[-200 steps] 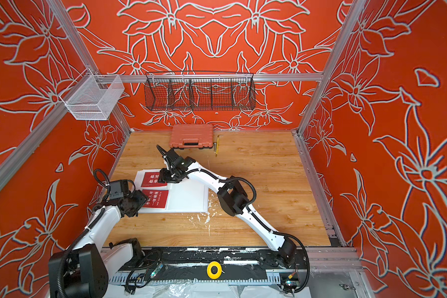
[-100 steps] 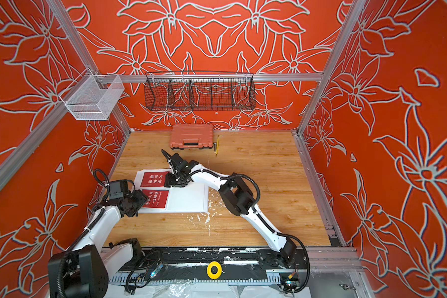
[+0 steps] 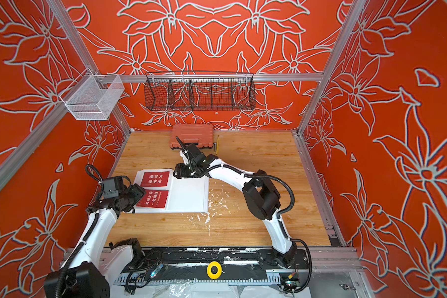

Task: Place the photos into the photo albums
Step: Insert the photo into the photo album, then move the photo album to the center of the board.

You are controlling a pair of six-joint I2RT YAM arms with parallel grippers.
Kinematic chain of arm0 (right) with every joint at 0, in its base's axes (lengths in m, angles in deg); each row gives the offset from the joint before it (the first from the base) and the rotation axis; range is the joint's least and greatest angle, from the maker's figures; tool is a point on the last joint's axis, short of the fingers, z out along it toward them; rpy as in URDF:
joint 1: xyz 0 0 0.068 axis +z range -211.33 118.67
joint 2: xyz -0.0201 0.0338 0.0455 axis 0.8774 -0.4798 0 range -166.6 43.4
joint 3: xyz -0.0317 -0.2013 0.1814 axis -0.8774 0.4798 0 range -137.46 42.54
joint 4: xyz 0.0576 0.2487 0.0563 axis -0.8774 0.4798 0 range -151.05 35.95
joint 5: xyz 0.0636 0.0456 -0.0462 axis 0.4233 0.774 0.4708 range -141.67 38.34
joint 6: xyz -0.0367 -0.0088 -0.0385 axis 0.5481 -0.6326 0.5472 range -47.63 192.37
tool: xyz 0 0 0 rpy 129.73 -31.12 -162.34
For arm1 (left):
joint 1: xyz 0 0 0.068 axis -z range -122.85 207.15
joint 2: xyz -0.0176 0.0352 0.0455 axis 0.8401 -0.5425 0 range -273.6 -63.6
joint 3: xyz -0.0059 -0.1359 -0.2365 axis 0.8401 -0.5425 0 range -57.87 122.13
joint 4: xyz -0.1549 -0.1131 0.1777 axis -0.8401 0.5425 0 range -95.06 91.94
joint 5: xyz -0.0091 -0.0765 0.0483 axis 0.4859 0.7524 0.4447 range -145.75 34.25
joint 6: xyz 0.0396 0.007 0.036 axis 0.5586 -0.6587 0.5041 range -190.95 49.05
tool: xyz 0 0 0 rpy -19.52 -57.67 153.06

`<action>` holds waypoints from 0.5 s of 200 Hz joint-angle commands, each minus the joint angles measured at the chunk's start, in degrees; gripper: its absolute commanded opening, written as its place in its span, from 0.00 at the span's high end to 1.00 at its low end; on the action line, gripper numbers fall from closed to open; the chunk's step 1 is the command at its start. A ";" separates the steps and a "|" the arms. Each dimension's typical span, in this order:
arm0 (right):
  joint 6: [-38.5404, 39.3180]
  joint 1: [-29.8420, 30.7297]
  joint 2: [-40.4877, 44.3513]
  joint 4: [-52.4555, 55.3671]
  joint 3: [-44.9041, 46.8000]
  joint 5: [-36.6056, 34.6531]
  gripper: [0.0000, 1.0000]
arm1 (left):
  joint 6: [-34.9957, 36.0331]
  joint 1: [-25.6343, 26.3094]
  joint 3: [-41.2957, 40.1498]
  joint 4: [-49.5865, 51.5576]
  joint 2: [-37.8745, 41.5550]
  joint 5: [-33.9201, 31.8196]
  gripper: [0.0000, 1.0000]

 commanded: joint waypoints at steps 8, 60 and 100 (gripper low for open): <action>0.65 -2.20 4.56 -3.66 7.64 0.34 0.39 | 0.72 1.13 1.70 1.92 -1.17 0.25 0.24; -0.43 -4.73 11.19 -5.39 18.71 1.42 0.38 | -0.06 1.95 4.14 1.84 -8.49 -2.89 0.21; -1.48 -7.78 16.30 -7.66 28.94 1.81 0.37 | -1.86 2.01 5.70 -1.18 -12.90 -7.87 0.21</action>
